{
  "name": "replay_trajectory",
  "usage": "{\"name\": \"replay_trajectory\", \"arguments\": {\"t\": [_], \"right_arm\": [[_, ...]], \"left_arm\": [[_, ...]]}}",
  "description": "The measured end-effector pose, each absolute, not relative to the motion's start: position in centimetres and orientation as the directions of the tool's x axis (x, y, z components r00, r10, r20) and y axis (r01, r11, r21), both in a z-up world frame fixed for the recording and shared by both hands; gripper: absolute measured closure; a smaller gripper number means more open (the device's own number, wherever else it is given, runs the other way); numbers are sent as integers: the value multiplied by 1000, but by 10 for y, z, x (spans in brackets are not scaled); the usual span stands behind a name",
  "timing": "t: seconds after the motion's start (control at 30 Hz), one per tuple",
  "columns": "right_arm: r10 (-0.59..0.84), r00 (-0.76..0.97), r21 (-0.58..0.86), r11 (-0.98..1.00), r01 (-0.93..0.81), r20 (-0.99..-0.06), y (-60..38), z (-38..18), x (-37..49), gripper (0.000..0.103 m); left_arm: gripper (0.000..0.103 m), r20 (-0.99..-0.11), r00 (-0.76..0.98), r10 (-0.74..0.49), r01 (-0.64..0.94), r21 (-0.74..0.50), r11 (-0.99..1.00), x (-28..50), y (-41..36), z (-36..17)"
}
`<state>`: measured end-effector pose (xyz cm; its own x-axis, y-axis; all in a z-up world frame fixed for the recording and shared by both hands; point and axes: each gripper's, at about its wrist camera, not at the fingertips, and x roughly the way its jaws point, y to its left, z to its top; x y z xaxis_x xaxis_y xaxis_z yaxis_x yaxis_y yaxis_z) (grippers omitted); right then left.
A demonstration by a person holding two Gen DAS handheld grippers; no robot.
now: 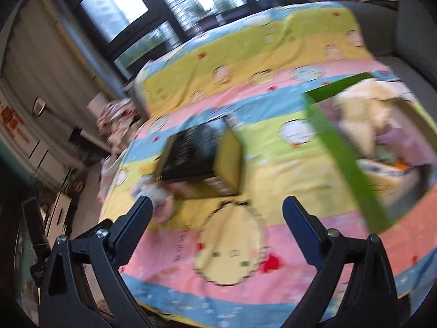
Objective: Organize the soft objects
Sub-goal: 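Move the right gripper to the grey elephant plush, then grasp the grey elephant plush with the right gripper and lift it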
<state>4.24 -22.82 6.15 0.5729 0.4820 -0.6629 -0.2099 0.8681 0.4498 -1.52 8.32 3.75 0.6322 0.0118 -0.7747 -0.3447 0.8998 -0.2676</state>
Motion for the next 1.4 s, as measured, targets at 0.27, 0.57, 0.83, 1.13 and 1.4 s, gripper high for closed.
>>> {"name": "replay_trajectory", "arguments": {"t": [0.27,0.57,0.83,1.13,1.4], "right_arm": [[544,417,453,838,-304,-728,-108,20,63,13],[550,304,470,830,-299,-778,-28,-26,101,46],[593,263,525,801,-288,-761,-12,-45,115,76],[637,242,531,756,-383,-732,-42,-7,77,78],[617,232,519,771,-368,-752,-122,-1,38,78]], "left_arm": [[22,-790,613,15,-417,-307,855,-29,132,-5],[22,-786,618,6,-426,-328,843,-36,151,-15],[22,-796,605,-4,-423,-325,846,-31,152,-19],[22,-789,614,-37,-395,-348,850,-30,148,-15],[22,-775,611,-164,-295,-415,861,-27,122,-11]]}}
